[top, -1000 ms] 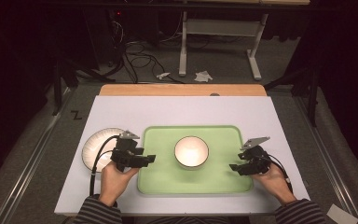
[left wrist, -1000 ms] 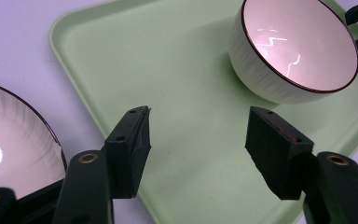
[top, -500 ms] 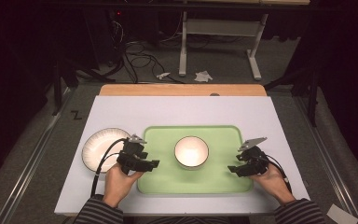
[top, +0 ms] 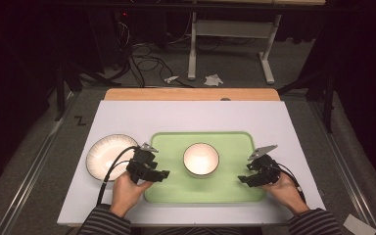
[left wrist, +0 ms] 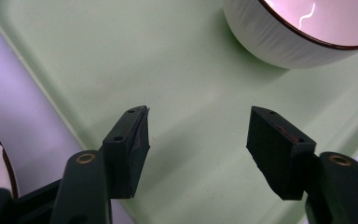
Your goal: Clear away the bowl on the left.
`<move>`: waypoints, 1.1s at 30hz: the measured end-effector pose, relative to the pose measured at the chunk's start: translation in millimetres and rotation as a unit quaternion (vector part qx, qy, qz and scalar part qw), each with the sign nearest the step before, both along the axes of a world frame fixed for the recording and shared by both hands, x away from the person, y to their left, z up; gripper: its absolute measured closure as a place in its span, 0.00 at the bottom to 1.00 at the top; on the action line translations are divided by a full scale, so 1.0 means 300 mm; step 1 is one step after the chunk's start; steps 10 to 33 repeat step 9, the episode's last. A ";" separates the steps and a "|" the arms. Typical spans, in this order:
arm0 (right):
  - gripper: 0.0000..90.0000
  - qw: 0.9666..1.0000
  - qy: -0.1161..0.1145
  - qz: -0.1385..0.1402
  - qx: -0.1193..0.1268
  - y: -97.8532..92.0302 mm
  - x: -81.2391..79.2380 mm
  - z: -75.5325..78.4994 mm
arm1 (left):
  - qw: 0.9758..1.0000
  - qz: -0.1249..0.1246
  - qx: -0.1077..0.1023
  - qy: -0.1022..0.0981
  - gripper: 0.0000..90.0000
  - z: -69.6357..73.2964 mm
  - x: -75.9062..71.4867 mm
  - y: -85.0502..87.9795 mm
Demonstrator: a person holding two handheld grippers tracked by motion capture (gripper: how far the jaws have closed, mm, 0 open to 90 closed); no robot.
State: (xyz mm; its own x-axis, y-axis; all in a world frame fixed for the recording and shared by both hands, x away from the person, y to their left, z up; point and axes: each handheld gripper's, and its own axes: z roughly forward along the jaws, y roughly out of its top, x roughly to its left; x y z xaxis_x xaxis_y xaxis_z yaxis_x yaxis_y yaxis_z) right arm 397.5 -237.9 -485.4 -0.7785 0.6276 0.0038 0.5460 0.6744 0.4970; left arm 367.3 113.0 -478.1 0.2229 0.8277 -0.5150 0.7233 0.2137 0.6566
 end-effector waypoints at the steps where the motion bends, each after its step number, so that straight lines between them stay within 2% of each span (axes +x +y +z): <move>1: 0.46 1.000 0.000 0.000 0.000 -0.001 0.001 0.000 | 1.000 0.000 0.000 0.001 0.43 -0.002 0.001 -0.002; 9: 0.45 1.000 0.000 -0.002 0.002 -0.004 0.003 0.001 | 1.000 0.002 -0.004 0.008 0.44 -0.006 0.008 -0.004; 33: 0.45 1.000 0.000 -0.002 0.002 -0.004 0.003 0.001 | 1.000 0.002 -0.004 0.008 0.44 -0.006 0.008 -0.004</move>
